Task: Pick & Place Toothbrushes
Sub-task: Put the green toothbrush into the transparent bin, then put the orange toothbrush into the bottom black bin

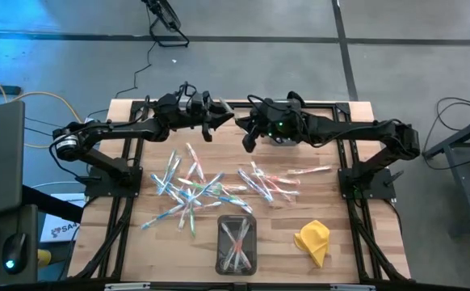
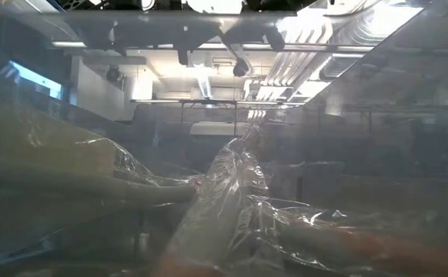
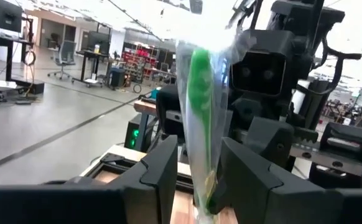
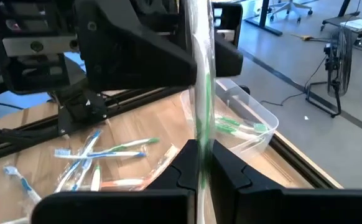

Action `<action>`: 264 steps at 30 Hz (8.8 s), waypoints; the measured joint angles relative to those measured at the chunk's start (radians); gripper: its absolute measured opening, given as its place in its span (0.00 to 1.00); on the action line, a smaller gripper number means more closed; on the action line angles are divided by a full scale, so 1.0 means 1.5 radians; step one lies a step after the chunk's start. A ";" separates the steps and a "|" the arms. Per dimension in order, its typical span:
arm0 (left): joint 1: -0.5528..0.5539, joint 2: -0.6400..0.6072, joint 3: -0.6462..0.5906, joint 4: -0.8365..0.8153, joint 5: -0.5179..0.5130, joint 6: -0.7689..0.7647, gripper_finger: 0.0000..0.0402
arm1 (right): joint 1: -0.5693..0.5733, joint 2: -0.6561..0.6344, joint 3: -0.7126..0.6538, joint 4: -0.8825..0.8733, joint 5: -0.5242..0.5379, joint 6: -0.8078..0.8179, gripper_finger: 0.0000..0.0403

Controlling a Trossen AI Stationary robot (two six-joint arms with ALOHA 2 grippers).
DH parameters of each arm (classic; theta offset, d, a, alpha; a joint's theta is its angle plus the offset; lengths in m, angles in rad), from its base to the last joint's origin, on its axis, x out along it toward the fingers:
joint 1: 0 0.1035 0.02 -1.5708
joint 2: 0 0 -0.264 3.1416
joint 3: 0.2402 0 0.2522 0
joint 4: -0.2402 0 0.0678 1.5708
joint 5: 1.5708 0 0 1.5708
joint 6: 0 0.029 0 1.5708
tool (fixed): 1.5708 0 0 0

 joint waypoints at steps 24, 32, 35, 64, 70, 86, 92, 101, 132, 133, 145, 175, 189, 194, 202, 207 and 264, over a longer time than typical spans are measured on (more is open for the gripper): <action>0.000 0.000 0.000 0.010 0.002 -0.010 0.07 | 0.000 0.000 0.000 -0.016 0.002 0.005 0.02; 0.000 0.000 0.000 0.010 -0.001 -0.026 0.09 | 0.000 0.000 0.000 -0.016 0.002 0.005 0.02; 0.000 0.000 0.000 0.010 -0.001 -0.028 0.07 | 0.000 0.000 0.000 -0.016 0.002 0.005 0.04; 0.001 0.000 0.000 0.009 -0.001 -0.028 0.05 | 0.000 -0.004 0.000 -0.025 -0.005 0.075 0.42; 0.014 0.000 -0.001 0.009 0.008 -0.024 0.05 | -0.004 -0.061 -0.001 -0.062 -0.009 0.070 0.53; 0.196 -0.047 -0.001 -0.190 -0.011 -0.093 0.05 | -0.012 -0.199 0.001 -0.227 0.130 0.061 0.51; 0.239 -0.091 -0.001 -0.310 -0.087 -0.039 0.05 | -0.022 -0.178 0.000 -0.283 0.131 0.075 0.51; 0.256 -0.135 0.053 -0.537 -0.205 0.018 0.05 | -0.045 -0.142 -0.001 -0.294 0.136 0.095 0.51; 0.257 -0.039 0.066 -0.739 -0.355 0.087 0.06 | -0.067 -0.127 0.000 -0.293 0.130 0.112 0.51; 0.257 -0.031 0.066 -0.739 -0.350 0.088 0.07 | -0.067 -0.127 0.000 -0.293 0.130 0.112 0.51; 0.257 -0.002 0.066 -0.729 -0.316 0.099 0.09 | -0.067 -0.127 0.000 -0.294 0.124 0.112 0.51; 0.257 -0.002 0.066 -0.546 -0.123 0.147 0.46 | -0.067 -0.127 0.000 -0.294 0.112 0.110 0.51; 0.257 -0.002 0.066 -0.486 -0.006 0.022 0.46 | -0.067 -0.127 0.000 -0.294 0.109 0.110 0.51; 0.257 -0.002 0.066 -0.466 -0.005 -0.023 0.46 | -0.067 -0.127 0.000 -0.294 0.109 0.110 0.51; 0.231 -0.005 0.066 -0.459 0.005 -0.020 0.46 | -0.065 -0.127 0.000 -0.294 0.109 0.113 0.51; 0.181 -0.018 0.066 -0.459 -0.038 0.014 0.46 | -0.066 -0.127 0.000 -0.294 0.074 0.127 0.51; 0.096 -0.161 0.066 -0.518 -0.048 0.055 0.46 | -0.011 -0.127 0.000 -0.578 0.000 0.126 0.51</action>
